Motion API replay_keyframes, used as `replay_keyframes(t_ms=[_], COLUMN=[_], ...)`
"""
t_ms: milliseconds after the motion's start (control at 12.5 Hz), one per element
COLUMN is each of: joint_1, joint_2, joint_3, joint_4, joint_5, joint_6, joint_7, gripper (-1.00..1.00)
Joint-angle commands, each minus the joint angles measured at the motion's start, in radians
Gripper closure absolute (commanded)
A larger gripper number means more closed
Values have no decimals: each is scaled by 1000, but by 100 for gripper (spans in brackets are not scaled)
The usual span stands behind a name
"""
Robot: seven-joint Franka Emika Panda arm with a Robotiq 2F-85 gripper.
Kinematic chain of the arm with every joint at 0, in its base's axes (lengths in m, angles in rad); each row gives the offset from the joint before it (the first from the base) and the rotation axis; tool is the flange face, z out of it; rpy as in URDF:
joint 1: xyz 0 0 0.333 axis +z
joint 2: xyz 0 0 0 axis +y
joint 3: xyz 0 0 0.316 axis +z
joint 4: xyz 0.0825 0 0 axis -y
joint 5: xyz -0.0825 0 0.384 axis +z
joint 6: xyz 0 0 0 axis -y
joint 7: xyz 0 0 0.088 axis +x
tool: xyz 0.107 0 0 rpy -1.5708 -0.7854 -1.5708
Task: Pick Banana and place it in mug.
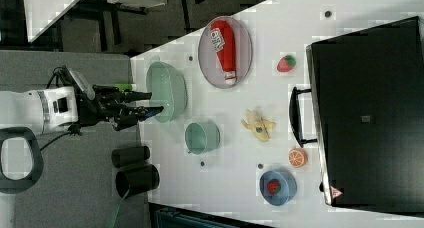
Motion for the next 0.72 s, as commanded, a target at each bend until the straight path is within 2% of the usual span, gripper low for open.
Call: replay_keyframes(t_ms=[80,240,480,720], joint_1=[-15,-15,-14,-14], joint_2=[-298,-294,-260,-195], joint_3=[-26,-25,-23,-23], joint_4=[-189,-216,-321,-442], joint_5=[2,2,2,2], joint_6=[-116,-106,-23,173], joint_7=[38,33,-75,-296], gripper=[-59,-100,-100,-100])
